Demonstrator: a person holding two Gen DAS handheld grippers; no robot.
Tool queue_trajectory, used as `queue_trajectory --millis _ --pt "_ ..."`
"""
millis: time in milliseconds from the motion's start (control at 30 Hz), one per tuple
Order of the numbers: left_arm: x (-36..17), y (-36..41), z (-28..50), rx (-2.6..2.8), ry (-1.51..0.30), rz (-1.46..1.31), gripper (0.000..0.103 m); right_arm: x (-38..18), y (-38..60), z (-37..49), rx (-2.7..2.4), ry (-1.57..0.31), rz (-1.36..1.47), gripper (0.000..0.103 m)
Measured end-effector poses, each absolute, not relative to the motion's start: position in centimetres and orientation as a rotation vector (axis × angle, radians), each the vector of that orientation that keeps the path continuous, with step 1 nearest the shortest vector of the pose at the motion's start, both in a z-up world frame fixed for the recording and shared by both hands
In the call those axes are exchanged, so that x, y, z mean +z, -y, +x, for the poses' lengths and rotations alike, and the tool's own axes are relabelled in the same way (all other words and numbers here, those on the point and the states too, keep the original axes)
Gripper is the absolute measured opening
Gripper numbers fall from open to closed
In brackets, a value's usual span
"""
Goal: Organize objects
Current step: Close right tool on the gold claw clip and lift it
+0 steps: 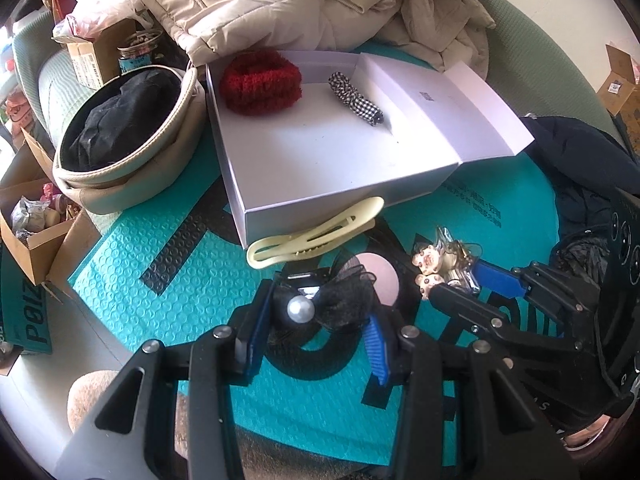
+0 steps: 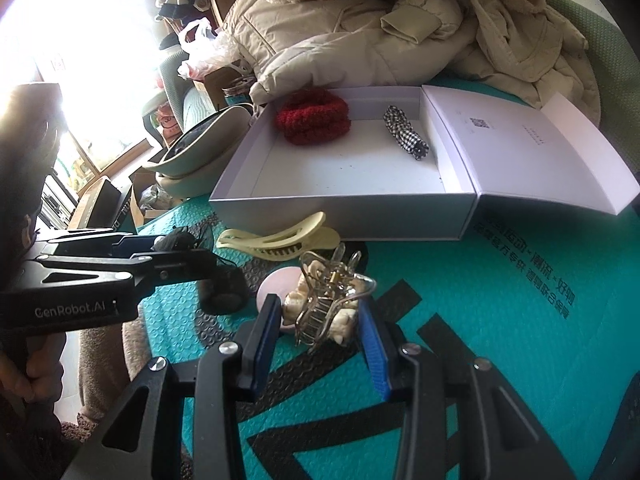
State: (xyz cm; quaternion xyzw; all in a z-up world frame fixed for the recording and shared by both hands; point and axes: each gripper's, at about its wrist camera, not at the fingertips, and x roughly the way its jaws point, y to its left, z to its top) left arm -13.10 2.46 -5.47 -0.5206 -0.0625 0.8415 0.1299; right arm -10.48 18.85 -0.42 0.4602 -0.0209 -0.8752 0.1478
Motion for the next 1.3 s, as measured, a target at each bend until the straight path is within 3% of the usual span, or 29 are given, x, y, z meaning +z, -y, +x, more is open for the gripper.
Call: queue_trajectory --millis 167,233,367,533,600,767,1100,1167,1300 --pt "-4.6 -2.3 -11.9 2.458 0.176 -1.493 0.04 0.2 -18.8 -9.3 -2.519 0.075 1.304 0.038" --pt "-4.3 -2.2 -11.5 2.462 0.169 -1.485 0.04 0.5 -18.7 -9.0 -2.515 0.071 1.297 0.02" --pt "-3.9 -2.2 -11.0 2.467 0.153 -1.473 0.04 0.0 -18.3 -8.7 -2.538 0.013 1.309 0.02" --pt "-4.3 -1.9 -10.4 2.454 0.17 -1.484 0.04 -1.9 -18.8 -8.0 -2.473 0.071 1.37 0.021" --pt "-4.4 -1.8 -10.1 2.444 0.176 -1.487 0.04 -2.5 -18.7 -7.5 -2.475 0.067 1.39 0.026" --pt "-4.8 -1.5 -9.2 2.432 0.158 -1.5 0.04 -2.9 -18.7 -5.8 -2.44 0.145 1.385 0.053" --pt "-6.4 -0.9 -6.8 2.401 0.157 -1.548 0.04 -2.5 -17.4 -3.9 -2.433 0.107 1.362 0.061" --pt "-6.6 -0.9 -6.3 2.396 0.154 -1.552 0.04 -2.9 -17.4 -3.8 -2.434 0.114 1.374 0.068" --pt "-6.7 -1.0 -5.9 2.388 0.144 -1.555 0.04 -3.7 -17.5 -3.8 -2.437 0.122 1.406 0.074"
